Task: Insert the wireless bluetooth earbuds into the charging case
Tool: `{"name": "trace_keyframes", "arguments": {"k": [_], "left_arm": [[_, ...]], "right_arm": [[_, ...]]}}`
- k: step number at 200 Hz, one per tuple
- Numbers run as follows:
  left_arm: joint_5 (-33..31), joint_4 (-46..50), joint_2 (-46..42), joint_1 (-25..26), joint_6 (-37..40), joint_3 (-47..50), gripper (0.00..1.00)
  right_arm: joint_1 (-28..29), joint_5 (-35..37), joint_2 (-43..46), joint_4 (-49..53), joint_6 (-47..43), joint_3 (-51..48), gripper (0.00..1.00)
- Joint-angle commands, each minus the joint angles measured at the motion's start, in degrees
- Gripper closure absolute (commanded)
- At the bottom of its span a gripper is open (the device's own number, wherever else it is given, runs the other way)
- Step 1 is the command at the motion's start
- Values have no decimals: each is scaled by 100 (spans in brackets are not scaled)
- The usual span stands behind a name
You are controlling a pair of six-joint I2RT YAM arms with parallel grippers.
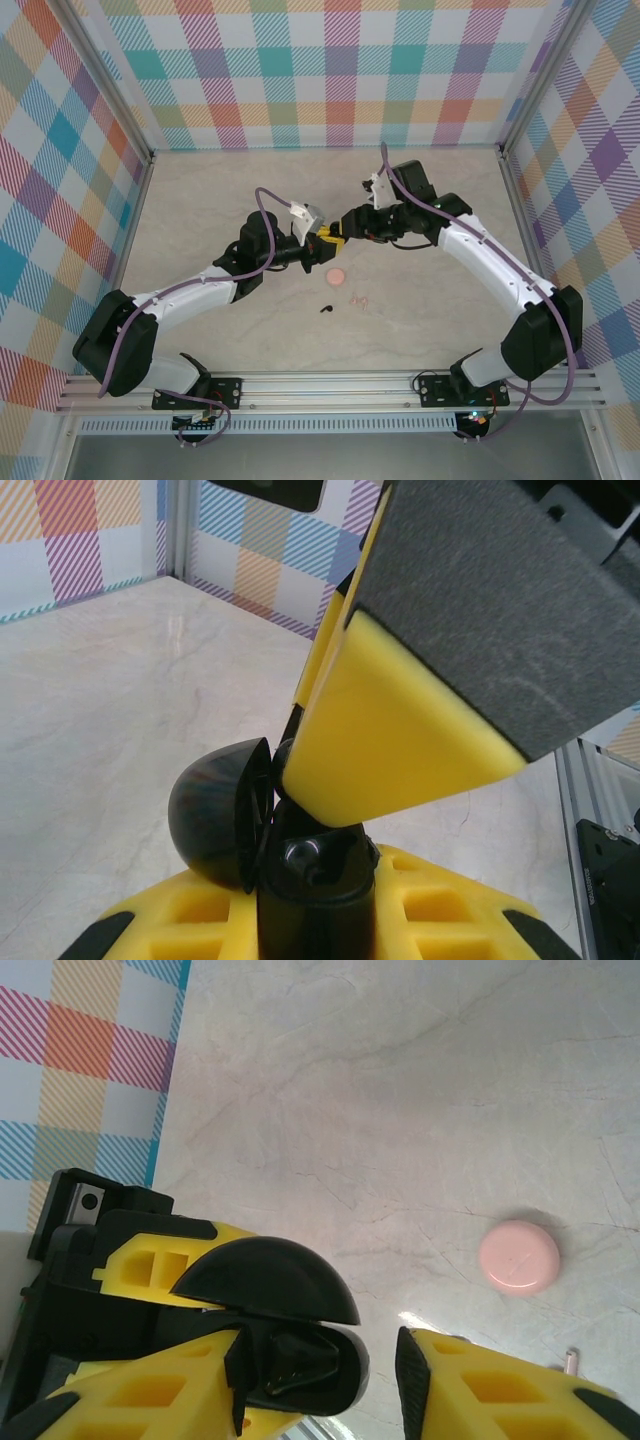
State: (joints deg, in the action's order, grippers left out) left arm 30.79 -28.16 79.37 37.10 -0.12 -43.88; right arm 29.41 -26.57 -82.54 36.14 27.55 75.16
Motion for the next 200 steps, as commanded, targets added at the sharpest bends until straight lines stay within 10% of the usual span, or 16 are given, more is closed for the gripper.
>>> {"name": "trace_keyframes", "arguments": {"k": [1,200], "left_arm": [[-40,-43,-115,111,80,-141,83],[836,-788,-97,100,-129,-151,83]], "right_arm": [[55,53,327,-87,-141,107,53],[48,156,601,-194,-171,-49,81]]}}
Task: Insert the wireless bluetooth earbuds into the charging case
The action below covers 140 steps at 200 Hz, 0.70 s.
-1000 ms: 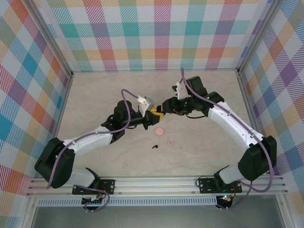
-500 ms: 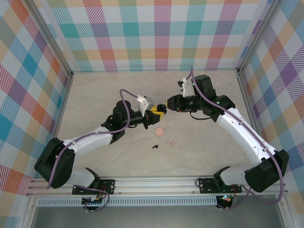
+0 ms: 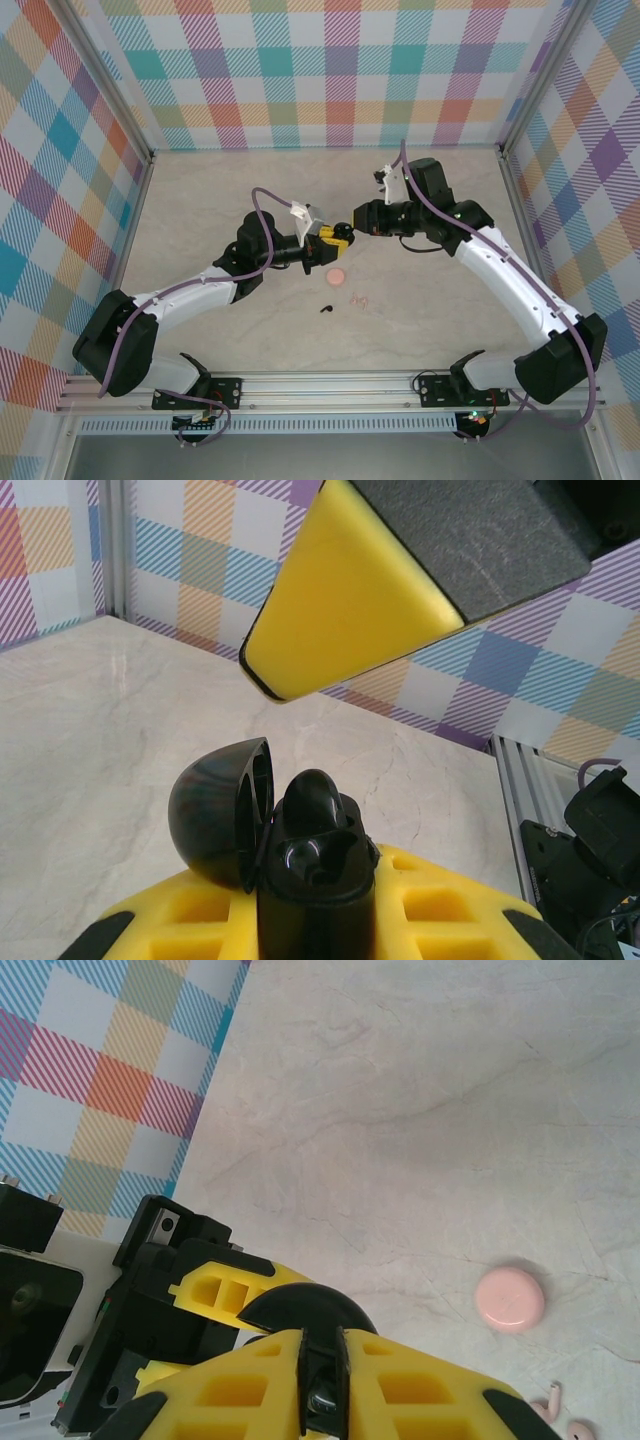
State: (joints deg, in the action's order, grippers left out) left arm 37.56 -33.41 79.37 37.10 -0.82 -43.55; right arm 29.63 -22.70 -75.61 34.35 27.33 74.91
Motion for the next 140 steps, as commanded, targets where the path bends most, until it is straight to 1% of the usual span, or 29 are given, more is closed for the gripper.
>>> {"name": "trace_keyframes", "arguments": {"k": [1,24,34,52,65,106,121,140], "left_arm": [[161,-263,-93,98,-54,-187,83],[73,-231,-73,103,-93,-219,83],[-64,-232,-78,101,-126,-216,83],[-371,-105,-122,99,-120,-214,83],[-476,49,-173,74,-94,-214,83],[-205,115,-479,-225,-377,-189,83],[-94,248,-675,-370,-439,-201,83],[41,708,-952,-534,-380,-312,83]], "right_arm": [[30,-237,-93,-11,-149,-27,81],[24,-386,-135,15,-190,-4,80],[33,-407,-156,51,-193,25,80],[33,-225,-97,25,-148,-16,80],[31,36,-22,37,-117,-38,79],[26,1185,-43,606,-20,-1,78],[17,1335,-115,778,-17,-46,78],[22,1268,-137,807,-22,-222,77]]}}
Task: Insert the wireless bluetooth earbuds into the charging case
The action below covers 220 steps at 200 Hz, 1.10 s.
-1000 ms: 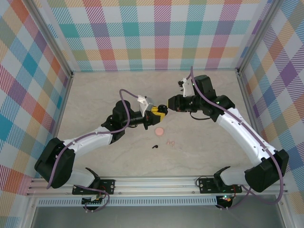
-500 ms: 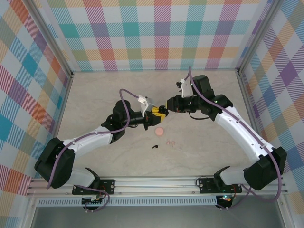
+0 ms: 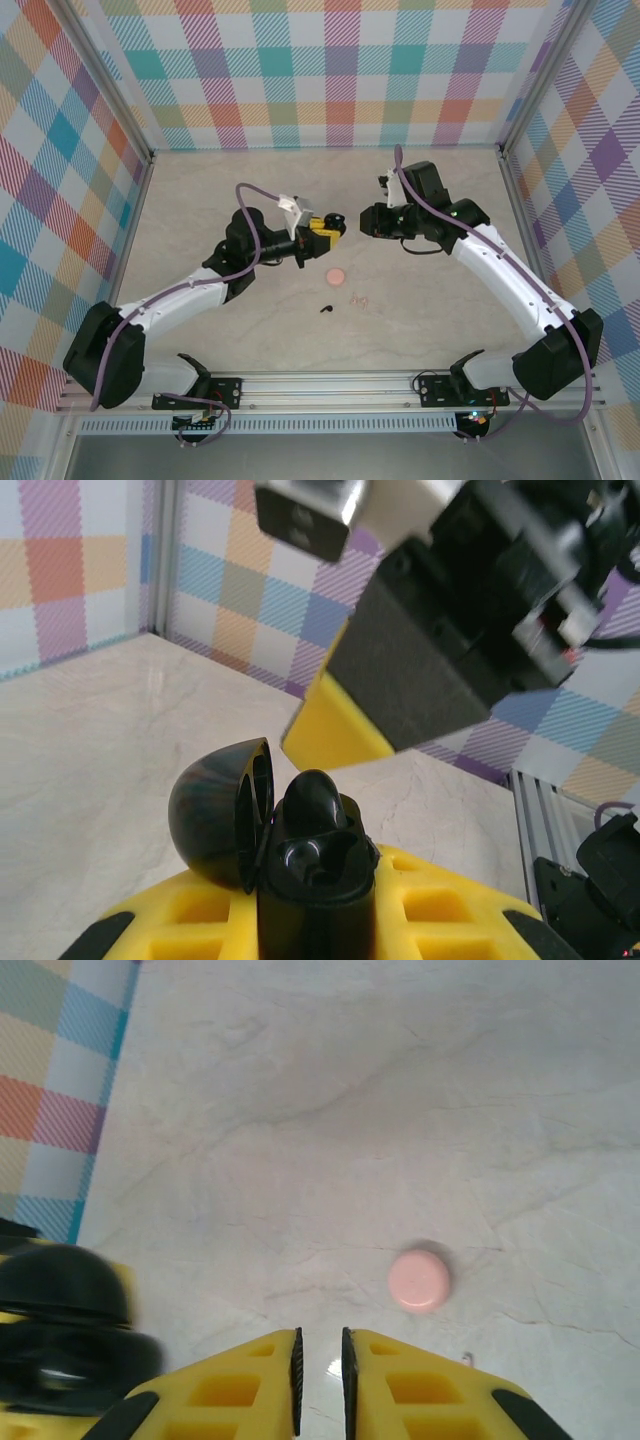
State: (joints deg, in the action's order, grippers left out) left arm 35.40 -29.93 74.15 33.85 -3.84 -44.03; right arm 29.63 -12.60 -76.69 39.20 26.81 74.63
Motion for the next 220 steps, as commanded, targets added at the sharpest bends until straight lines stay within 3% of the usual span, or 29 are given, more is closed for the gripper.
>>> {"name": "trace_keyframes", "arguments": {"k": [1,66,137,220], "left_arm": [[266,390,-451,-214,-76,-268,83],[393,1419,-1169,-619,-82,-589,82],[257,2214,-1586,-628,279,-779,82],[228,2325,-1693,-632,374,-776,82]], "right_arm": [[19,249,-35,323,24,-203,77],[261,-807,-690,122,13,-741,69],[1211,-840,-1881,-76,351,-729,63],[1649,-1159,-2936,26,423,-441,52]]}}
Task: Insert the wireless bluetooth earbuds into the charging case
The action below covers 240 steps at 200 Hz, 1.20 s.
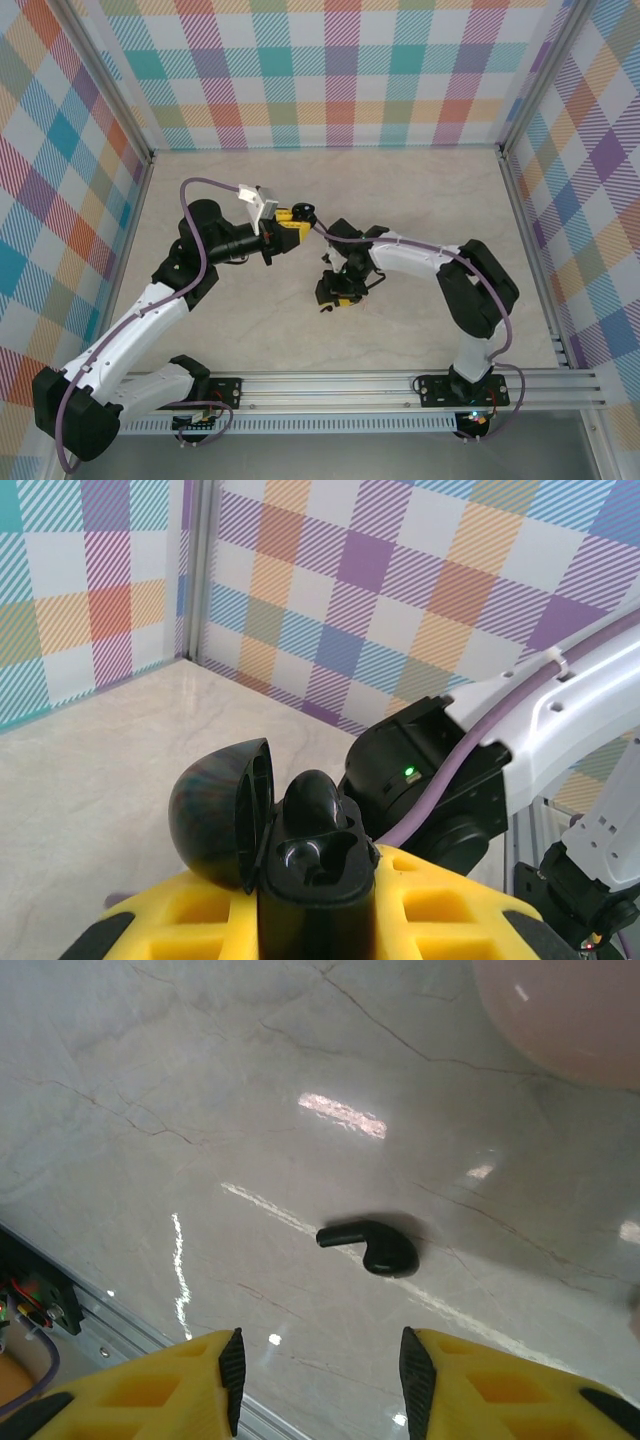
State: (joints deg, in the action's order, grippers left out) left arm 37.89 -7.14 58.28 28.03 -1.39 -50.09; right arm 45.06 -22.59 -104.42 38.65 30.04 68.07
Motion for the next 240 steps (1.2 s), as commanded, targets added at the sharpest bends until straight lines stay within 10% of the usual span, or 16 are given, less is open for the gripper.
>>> {"name": "trace_keyframes", "arguments": {"k": [1,240], "left_arm": [[-24,46,-106,-52,130,-169,82],[-19,29,-55,-50,124,-107,82]], "right_arm": [[107,-159,-173,81,103,220,52],[547,1440,-887,1029,378,1121,59]]}}
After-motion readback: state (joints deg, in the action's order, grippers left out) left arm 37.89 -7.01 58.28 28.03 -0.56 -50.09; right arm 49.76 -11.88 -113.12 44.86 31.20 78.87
